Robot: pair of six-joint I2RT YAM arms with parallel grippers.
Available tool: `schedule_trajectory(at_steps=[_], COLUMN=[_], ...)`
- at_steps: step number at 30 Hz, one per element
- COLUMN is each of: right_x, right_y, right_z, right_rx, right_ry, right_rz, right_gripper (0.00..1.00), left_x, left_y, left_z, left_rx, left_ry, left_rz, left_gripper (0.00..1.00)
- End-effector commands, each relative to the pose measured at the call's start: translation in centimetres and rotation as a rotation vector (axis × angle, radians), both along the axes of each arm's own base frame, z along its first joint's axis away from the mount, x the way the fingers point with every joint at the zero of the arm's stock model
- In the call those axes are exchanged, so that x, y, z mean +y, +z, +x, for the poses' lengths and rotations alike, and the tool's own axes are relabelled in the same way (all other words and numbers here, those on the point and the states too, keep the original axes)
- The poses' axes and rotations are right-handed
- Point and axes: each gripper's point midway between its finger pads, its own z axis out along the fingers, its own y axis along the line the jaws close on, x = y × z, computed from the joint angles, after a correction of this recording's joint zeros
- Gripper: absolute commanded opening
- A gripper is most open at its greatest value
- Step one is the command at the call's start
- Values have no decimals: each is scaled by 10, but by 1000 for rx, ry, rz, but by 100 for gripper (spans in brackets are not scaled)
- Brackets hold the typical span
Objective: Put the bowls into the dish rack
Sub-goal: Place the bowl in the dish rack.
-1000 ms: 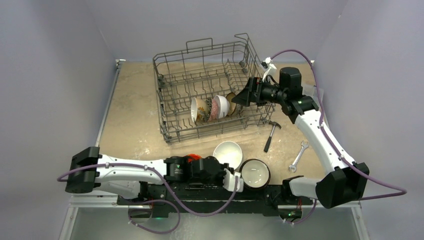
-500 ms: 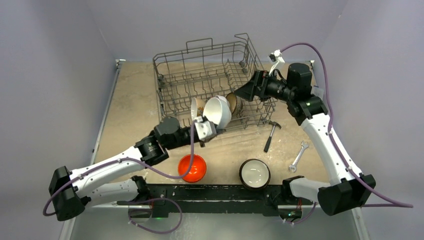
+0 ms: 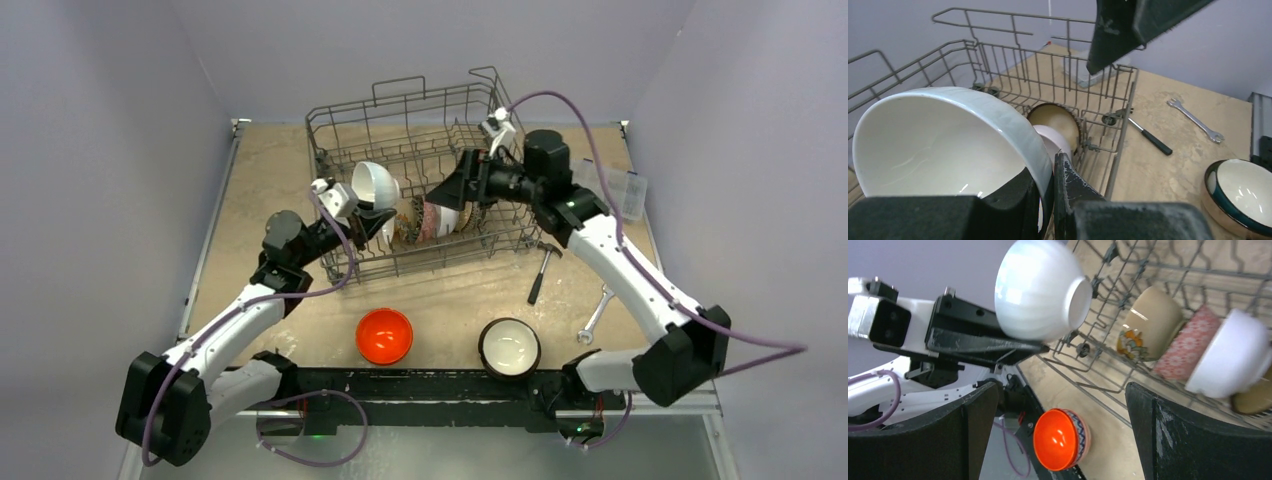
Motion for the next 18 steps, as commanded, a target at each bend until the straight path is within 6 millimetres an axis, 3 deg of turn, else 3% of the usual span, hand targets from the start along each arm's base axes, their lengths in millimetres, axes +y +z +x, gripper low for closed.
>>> schedule_trajectory(at_steps=[1, 5, 9, 18], right_x=[34, 64, 93, 133], right_y=[21, 20, 17, 14], right_z=[6, 8, 6, 1], right_rx=[-48, -43, -32, -21], right_ry=[25, 57, 107, 167], right_rz=[58, 60, 56, 72], right_gripper=[99, 99, 99, 99], left_x=[21, 38, 33, 35], left_y=[48, 47, 49, 38], left_z=[0, -9, -25, -23], left_rx=[-221, -343, -417, -393], left_ry=[13, 77, 11, 25], left_rz=[-120, -172, -132, -51], left_gripper=[0, 0, 0, 0])
